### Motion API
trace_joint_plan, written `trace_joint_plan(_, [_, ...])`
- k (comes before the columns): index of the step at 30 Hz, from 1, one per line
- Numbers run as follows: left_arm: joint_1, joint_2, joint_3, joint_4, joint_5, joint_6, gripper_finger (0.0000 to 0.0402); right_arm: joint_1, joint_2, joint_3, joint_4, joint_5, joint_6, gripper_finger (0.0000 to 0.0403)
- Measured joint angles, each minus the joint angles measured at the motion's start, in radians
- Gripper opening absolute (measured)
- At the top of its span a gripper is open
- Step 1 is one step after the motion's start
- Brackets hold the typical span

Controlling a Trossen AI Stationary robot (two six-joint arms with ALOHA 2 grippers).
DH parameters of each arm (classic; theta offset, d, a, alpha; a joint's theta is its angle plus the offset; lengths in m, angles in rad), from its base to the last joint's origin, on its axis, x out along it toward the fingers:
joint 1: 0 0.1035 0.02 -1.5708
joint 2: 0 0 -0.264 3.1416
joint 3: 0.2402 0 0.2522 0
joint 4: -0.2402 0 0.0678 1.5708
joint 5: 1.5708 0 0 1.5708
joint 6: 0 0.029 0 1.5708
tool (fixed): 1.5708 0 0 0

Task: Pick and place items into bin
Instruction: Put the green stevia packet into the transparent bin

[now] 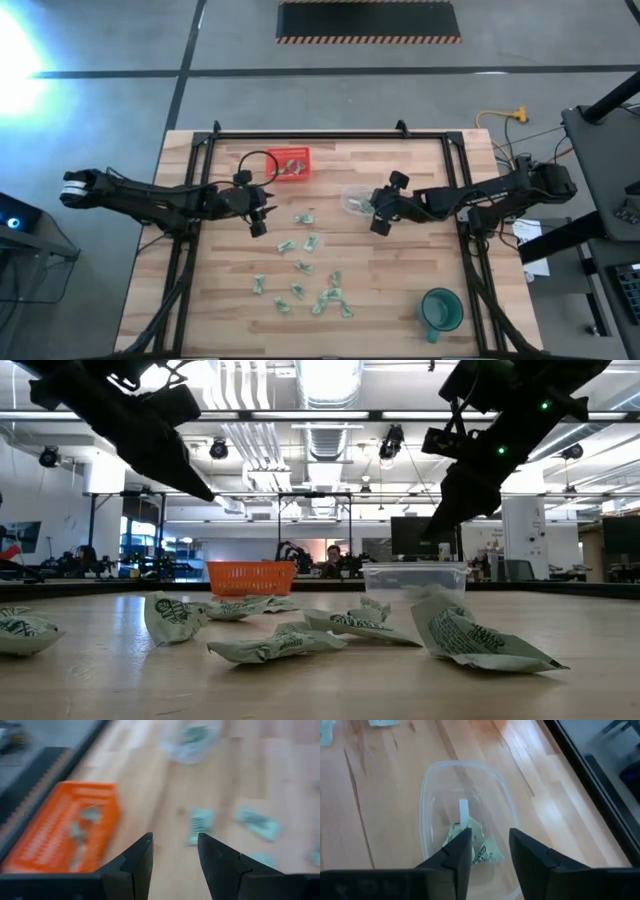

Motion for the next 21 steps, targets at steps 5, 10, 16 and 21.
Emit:
trace_joint_plan(5, [-0.013, 0.037, -0.020, 0.102, 0.185, 0.034, 0.0139, 0.018, -0.014, 0.000, 0.041, -0.002, -0.066, 0.0140])
trace_joint_plan(10, [-0.036, 0.170, -0.062, 0.296, 0.253, 0.122, 0.0139, 0.048, -0.022, 0.000, 0.065, -0.006, -0.123, 0.0139])
trace_joint_plan(16, [-0.027, 0.367, -0.020, 0.368, 0.172, 0.166, 0.0139, 0.064, -0.029, 0.000, 0.072, -0.008, -0.134, 0.0128])
trace_joint_plan(21, [-0.005, 0.508, 0.025, 0.362, 0.146, 0.168, 0.0139, 0.064, -0.036, 0.000, 0.078, -0.026, -0.135, 0.0120])
